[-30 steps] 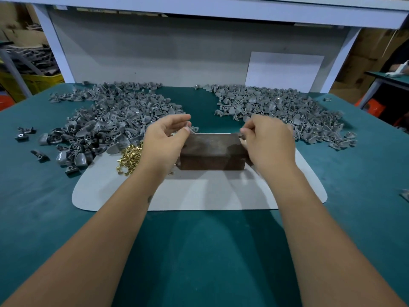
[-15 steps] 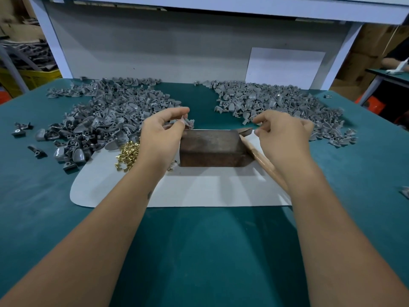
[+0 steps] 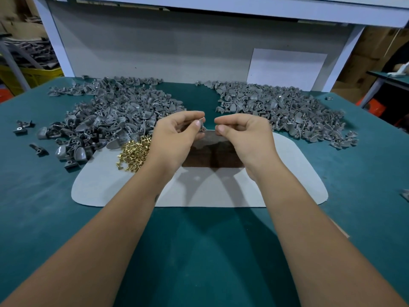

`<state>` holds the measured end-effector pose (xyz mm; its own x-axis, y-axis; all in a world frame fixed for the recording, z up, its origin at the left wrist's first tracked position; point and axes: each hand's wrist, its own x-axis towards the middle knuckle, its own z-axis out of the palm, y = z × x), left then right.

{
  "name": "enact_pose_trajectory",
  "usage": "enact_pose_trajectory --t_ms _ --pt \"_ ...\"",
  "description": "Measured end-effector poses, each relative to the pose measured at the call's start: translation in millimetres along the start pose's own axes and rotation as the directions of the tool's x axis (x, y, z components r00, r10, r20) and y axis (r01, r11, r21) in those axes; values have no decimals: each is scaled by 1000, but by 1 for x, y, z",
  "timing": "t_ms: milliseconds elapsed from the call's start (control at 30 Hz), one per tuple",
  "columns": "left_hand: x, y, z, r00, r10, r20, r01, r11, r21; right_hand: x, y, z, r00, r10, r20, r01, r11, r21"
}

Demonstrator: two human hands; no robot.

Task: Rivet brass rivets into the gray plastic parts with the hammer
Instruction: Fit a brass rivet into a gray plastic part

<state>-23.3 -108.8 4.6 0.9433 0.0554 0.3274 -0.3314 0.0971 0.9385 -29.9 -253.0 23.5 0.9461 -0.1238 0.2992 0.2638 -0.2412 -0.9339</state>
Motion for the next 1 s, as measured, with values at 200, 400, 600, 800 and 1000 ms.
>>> enact_pose_trajectory --t_ms 200,400,600,800,1000 --pt "-1 3 1 1000 -10 18 12 992 -126 -2 -1 1 1000 28 -3 -28 995 98" --pt "-1 2 -1 998 -12 70 22 988 -152 -2 1 6 1000 -10 -29 10 1000 20" --pt "1 0 -3 997 -16 79 31 982 -185 -4 -1 10 999 -28 -35 27 999 -36" --pt "2 -1 -6 993 -32 110 51 984 -170 -5 -1 10 995 -92 -40 91 996 -18" --pt "3 -4 -8 992 -9 124 23 993 -115 -5 0 10 995 -98 0 98 994 -56"
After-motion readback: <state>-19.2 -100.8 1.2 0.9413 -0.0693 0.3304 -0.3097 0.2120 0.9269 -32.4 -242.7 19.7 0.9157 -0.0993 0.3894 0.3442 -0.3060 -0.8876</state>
